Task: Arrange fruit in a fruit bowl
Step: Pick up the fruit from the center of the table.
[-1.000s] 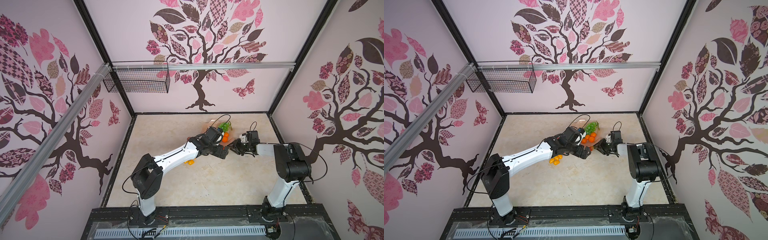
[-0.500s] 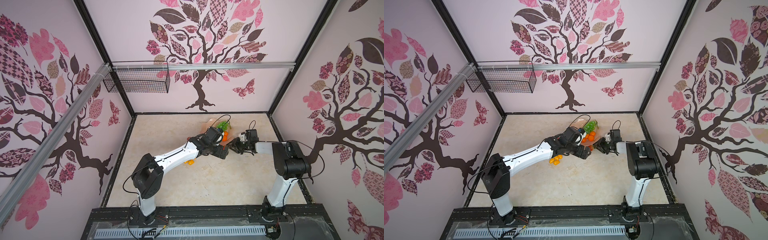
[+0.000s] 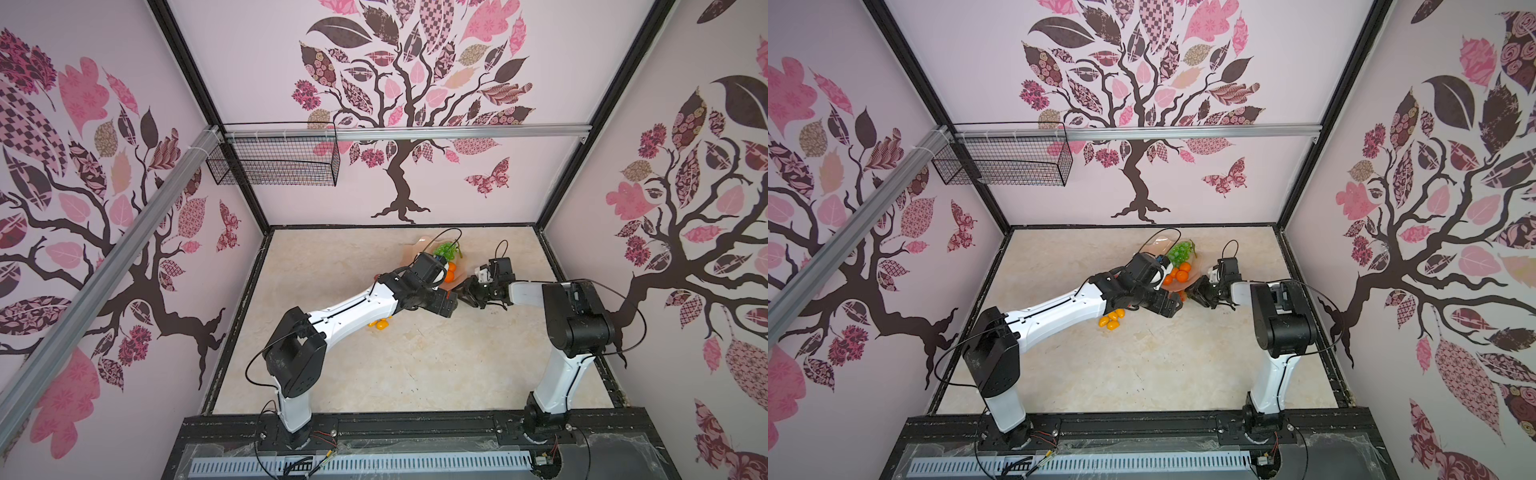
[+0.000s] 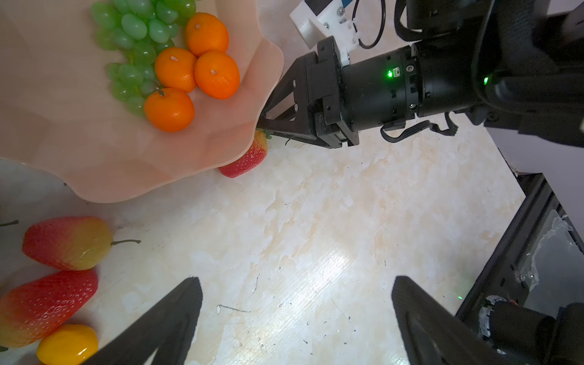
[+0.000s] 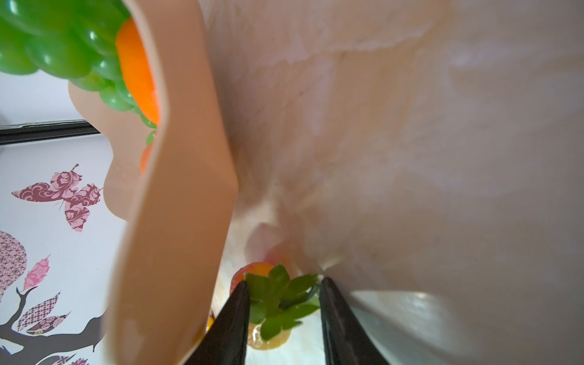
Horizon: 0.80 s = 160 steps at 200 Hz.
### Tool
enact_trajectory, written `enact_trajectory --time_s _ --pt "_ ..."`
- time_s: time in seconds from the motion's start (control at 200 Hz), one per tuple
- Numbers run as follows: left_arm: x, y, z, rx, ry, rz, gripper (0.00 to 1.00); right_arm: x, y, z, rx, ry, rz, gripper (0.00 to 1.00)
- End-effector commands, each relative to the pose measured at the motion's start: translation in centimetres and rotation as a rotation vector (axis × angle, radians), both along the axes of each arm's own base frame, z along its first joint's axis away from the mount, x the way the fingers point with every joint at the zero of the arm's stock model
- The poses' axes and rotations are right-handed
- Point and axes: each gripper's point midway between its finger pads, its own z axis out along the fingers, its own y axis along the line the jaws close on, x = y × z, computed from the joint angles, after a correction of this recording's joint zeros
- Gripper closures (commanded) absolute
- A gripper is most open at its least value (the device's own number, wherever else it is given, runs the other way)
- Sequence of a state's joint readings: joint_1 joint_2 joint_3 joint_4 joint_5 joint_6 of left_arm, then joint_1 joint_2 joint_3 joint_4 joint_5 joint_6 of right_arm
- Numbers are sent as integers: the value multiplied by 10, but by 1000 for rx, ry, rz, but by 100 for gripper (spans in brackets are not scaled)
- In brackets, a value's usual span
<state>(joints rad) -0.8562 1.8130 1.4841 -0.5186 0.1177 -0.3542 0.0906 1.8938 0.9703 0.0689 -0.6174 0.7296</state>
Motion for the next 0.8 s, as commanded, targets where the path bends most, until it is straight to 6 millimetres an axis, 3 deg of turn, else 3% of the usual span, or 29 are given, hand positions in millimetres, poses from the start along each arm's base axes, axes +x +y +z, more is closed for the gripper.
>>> enact_trajectory --time_s 0.0,0.795 --pt "4 -5 14 -21 -27 -12 2 0 -1 -15 -34 39 7 62" --pt "2 -4 11 -21 -17 -9 2 2 0 -20 -19 43 -7 77"
